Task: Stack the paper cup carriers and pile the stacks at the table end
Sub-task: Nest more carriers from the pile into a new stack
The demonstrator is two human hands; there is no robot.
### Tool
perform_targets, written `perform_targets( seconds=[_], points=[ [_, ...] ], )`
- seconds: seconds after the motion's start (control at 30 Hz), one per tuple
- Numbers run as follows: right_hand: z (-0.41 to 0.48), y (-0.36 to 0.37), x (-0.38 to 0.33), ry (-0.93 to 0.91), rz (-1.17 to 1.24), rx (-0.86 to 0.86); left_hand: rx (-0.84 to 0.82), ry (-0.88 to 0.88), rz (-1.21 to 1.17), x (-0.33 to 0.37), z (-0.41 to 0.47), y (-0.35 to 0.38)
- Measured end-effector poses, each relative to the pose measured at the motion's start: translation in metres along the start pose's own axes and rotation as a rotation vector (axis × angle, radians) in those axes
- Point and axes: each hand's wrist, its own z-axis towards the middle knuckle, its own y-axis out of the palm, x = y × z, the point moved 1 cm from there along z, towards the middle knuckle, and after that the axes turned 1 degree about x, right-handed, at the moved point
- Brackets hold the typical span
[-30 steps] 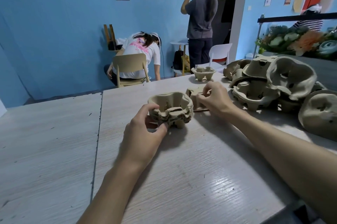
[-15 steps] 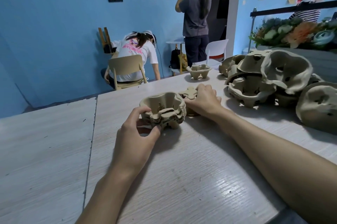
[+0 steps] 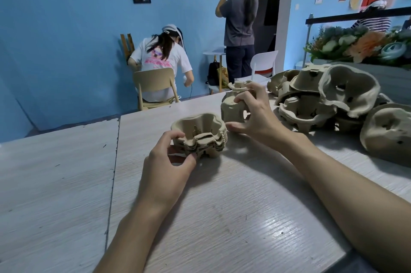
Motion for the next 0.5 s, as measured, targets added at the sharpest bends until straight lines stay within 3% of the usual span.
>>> perform_targets(
  seconds=[0.13, 0.27, 0.37, 0.5],
  points=[
    [-0.002, -0.01, -0.012, 0.07, 0.215, 0.116, 0.011, -0.002, 0.002, 0.0, 0.0, 0.0],
    [-0.003, -0.014, -0.016, 0.195, 0.439, 0.11, 0.005, -0.006, -0.006, 0.0, 0.0, -0.001],
    [0.0, -0.013, -0.012, 0.273, 0.48, 0.06, 0.003, -0.006, -0.004, 0.001, 0.0, -0.001],
    [0.0, -0.013, -0.018, 0.183, 0.346, 0.036, 0.007, -0.001, 0.003, 0.001, 0.0, 0.0]
  ],
)
